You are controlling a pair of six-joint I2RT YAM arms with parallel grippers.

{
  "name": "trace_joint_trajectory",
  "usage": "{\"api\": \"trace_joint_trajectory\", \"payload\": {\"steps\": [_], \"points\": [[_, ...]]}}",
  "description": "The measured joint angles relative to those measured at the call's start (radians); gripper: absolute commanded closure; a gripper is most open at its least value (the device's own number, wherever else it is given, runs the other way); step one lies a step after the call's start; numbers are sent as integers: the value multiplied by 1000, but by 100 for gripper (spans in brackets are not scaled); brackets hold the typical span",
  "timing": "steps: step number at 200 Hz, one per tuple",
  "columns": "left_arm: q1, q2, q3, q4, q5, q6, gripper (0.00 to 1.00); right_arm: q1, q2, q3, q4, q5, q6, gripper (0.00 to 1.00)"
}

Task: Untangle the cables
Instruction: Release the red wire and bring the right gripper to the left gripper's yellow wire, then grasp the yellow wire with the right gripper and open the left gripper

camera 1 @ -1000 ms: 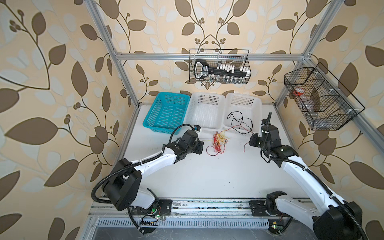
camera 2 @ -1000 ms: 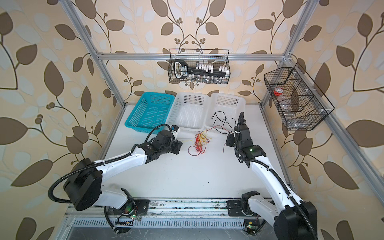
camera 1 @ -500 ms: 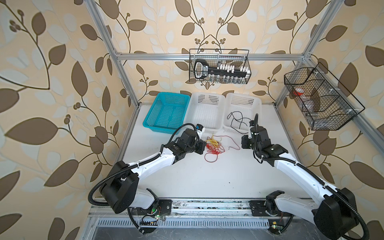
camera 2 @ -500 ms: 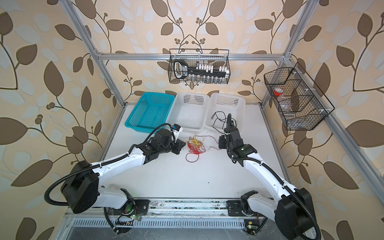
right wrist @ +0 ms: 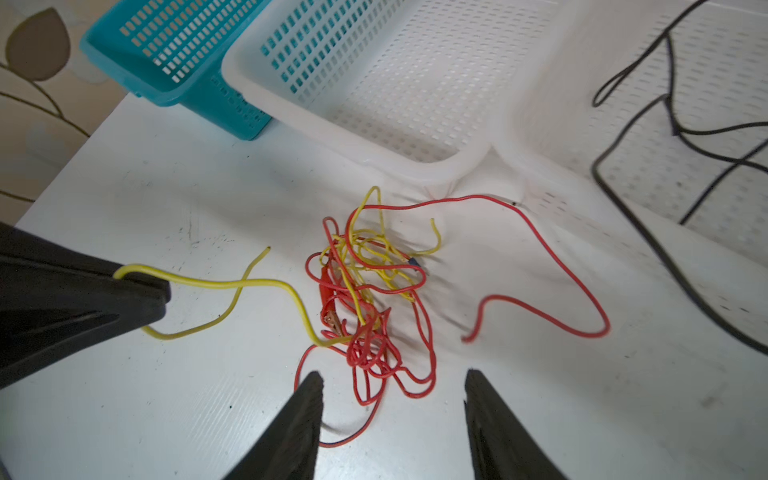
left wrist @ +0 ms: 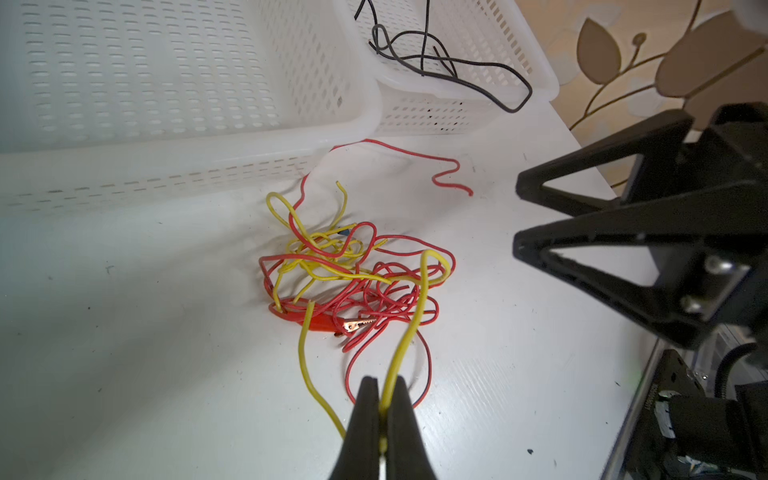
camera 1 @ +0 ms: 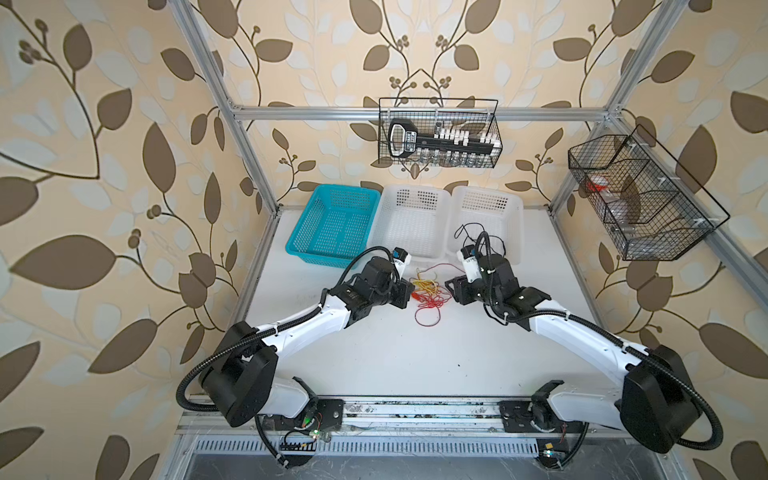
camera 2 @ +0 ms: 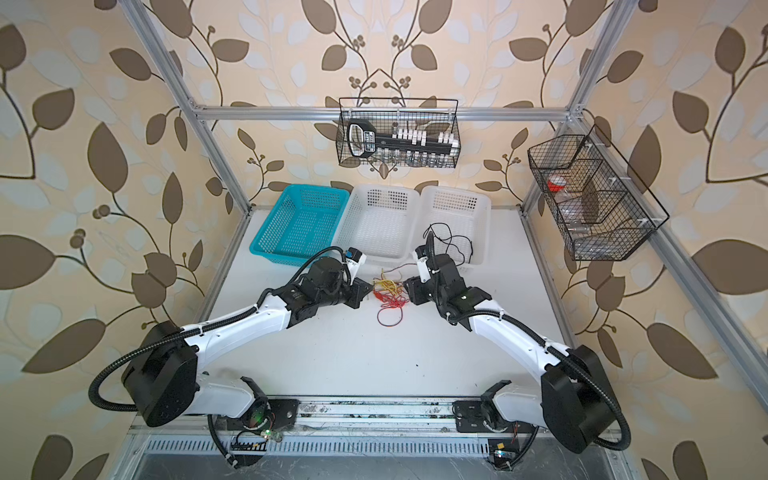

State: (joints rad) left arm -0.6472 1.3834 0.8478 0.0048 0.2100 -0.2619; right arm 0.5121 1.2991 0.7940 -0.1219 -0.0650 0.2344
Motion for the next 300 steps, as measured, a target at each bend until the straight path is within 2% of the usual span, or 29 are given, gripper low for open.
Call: {"api": "trace_joint_trajectory", "payload": {"steps": [52, 68, 102, 114, 134, 143, 159, 167, 180, 191, 251, 300], "points": [[0, 1, 11, 0, 11, -1, 100, 50, 114, 13, 90, -70, 3, 46], [0, 2, 11, 0, 19, -1, 100, 63, 146, 27, 112, -75, 9, 56], [0, 2, 11, -1, 19, -1, 100, 77, 186, 63, 135, -74, 23, 93], [0, 2, 14, -3, 18, -1, 100, 77, 187, 66, 137, -66, 31, 100], [1, 5, 21, -4, 15, -1, 100, 77, 187, 66, 140, -59, 38, 100], [1, 6, 21, -4, 14, -1, 93, 77, 186, 66, 140, -57, 39, 100], [1, 11, 21, -5, 11, -8, 70, 77, 178, 66, 135, -47, 46, 100], [1, 13, 21, -5, 8, -1, 53, 77, 167, 66, 127, -44, 50, 100], [0, 13, 21, -8, -1, -1, 21, 74, 147, 66, 114, -43, 59, 100], [1, 13, 21, -8, -6, -2, 2, 66, 128, 67, 108, -48, 68, 100], [0, 12, 19, -8, -46, -2, 1, -32, 50, 74, 85, -135, 122, 100], [1, -9, -19, -4, -71, -18, 1, -48, -32, 74, 81, -191, 151, 100]]}}
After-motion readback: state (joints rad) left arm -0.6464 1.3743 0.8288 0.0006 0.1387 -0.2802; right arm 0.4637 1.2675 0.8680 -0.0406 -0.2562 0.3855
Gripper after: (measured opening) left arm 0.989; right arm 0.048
